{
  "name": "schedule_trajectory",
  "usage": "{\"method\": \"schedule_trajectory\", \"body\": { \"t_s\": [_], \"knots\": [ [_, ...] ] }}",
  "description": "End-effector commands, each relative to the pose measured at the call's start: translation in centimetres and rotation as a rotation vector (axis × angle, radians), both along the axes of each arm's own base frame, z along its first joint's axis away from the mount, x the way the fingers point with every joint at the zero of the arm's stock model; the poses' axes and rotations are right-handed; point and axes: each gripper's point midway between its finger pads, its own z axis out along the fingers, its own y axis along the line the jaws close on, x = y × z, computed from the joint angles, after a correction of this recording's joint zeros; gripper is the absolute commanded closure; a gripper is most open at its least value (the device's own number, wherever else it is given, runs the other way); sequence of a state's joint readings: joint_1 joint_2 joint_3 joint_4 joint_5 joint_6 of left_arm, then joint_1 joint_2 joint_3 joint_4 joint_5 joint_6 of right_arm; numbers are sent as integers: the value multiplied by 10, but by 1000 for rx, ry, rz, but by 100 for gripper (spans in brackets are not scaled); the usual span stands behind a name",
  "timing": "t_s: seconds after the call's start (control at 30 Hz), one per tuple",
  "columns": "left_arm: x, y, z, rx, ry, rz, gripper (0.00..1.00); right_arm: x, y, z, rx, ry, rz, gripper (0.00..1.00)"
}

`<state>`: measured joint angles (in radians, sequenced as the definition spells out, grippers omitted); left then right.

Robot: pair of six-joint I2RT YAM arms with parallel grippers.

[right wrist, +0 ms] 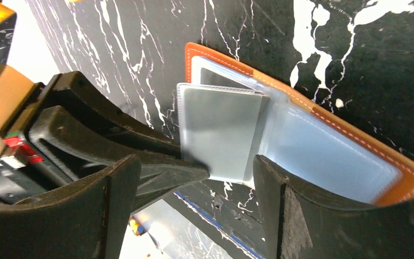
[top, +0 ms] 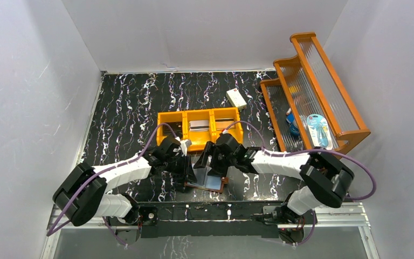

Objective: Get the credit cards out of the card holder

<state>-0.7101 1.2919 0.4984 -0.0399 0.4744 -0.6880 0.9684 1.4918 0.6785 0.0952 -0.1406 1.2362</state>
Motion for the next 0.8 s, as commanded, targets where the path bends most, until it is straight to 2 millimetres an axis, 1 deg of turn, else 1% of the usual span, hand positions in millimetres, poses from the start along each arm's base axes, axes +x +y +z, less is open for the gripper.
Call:
{"method": "schedule_trajectory", "body": {
  "t_s": [0.0,0.1,0.13,0.27,0.37,0.4,0.43,0.53,0.6,0.63,0.67,0.77],
  "knots": [
    [15,-7,22,-1,-89,10,88,15,-17,24,-85,-78,-63,15],
    [18,-13,28,-4,-113,0,88,16,-29,28,-108,-93,-100,14],
    [18,-15,29,-6,-118,-13,86,17,-35,28,-124,-94,-122,14],
    [11,-33,38,-24,-153,-100,72,17,-63,23,-209,-90,-216,14],
    [1,-48,37,-35,-153,-188,62,19,-79,27,-234,-115,-267,14],
    [-2,-55,40,-50,-157,-215,60,19,-83,30,-230,-123,-285,14],
    [-7,-61,39,-58,-145,-246,59,19,-88,29,-236,-121,-300,15],
    [-16,-78,51,-103,-161,-310,55,16,-97,33,-208,-121,-343,17],
    [-16,-79,59,-118,-184,-309,53,14,-100,33,-186,-123,-357,20],
    [-15,-77,58,-108,-189,-299,53,14,-101,34,-172,-124,-364,22],
    [-13,-72,61,-100,-209,-284,53,13,-101,34,-161,-124,-368,25],
    [-3,-51,56,1,-257,-192,54,13,-99,37,-131,-133,-364,32]
  ]
}}
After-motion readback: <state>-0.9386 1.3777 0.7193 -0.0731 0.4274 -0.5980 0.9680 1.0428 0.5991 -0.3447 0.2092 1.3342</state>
